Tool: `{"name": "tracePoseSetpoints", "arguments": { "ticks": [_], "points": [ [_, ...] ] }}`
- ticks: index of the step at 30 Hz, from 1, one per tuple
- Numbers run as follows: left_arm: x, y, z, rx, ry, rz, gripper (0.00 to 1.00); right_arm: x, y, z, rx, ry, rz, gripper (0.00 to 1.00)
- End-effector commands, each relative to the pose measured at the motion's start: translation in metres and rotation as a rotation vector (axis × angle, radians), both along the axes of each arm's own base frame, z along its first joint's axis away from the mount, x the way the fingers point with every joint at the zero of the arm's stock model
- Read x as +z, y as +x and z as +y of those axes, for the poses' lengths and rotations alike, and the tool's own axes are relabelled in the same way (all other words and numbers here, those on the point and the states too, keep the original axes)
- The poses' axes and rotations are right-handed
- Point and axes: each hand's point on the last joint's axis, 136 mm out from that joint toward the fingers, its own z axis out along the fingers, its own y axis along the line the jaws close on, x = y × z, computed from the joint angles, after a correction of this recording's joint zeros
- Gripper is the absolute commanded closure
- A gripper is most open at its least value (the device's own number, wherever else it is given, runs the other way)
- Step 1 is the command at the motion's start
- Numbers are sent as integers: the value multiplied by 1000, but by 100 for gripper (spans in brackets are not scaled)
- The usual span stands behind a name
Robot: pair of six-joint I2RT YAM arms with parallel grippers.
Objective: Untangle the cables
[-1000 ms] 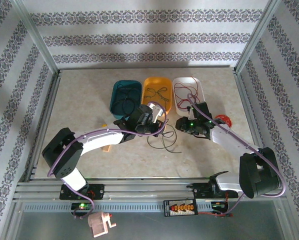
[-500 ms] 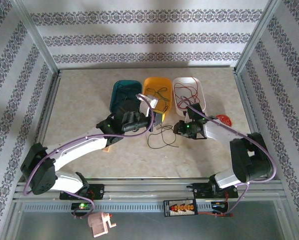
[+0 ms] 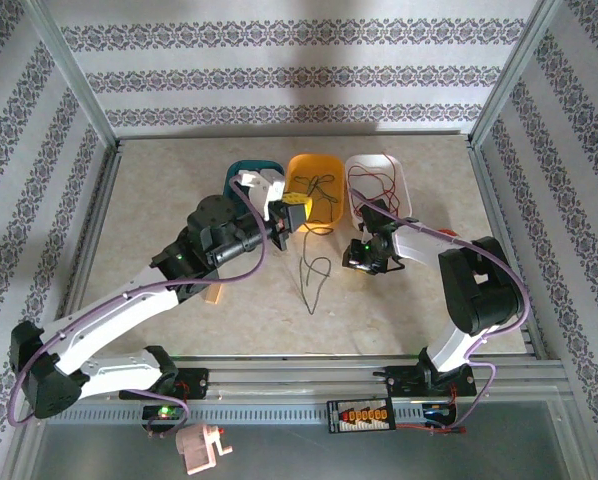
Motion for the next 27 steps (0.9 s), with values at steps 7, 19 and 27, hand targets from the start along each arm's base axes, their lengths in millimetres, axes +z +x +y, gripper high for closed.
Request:
{"name": "tracePoseSetpoints", "arguments": {
  "ticks": [7, 19, 27],
  "points": [
    [-16, 16, 5, 70, 64, 2, 100, 28, -8, 12, 86, 81, -103, 65],
    [-29, 22, 3, 87, 73, 34, 100, 100, -34, 74, 352, 358, -306, 59],
    [-24, 21, 2, 77, 70, 23, 100, 100, -36, 78, 373, 337, -286, 57]
  ]
}}
